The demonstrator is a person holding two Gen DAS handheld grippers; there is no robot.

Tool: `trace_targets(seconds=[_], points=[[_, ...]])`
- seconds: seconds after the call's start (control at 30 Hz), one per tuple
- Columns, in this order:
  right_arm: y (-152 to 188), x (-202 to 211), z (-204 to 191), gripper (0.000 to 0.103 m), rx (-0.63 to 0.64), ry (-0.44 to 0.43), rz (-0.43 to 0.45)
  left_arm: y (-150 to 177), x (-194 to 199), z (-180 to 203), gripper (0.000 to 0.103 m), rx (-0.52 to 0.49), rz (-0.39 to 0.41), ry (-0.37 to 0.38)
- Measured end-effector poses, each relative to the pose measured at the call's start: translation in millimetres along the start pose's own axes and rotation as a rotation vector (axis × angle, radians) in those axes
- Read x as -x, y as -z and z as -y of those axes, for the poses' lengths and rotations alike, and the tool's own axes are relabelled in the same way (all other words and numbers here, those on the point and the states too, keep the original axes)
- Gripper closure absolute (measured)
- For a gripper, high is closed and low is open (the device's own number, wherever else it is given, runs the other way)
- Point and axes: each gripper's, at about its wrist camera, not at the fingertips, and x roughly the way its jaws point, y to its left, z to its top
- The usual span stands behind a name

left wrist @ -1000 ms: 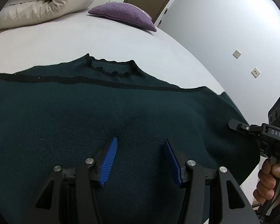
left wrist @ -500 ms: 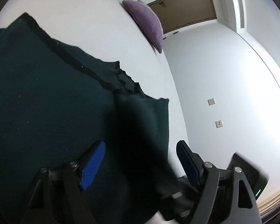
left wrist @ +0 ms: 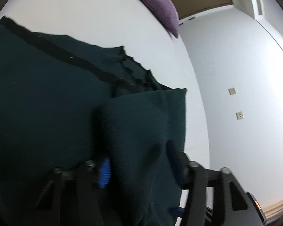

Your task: Fold small clothes

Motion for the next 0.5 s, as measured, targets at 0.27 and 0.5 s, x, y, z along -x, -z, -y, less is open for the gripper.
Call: trace_targets(seconds=[0.27,0.5], points=[[27,77,72,0.048,-0.225,-0.013,0.188,0,-5,11,0.088,-0.012,-0.015,-0.032],[19,56,92,0.047,-0.210,0.025,0.223,-12,31,8,0.089,0.004,0.003,0.035]])
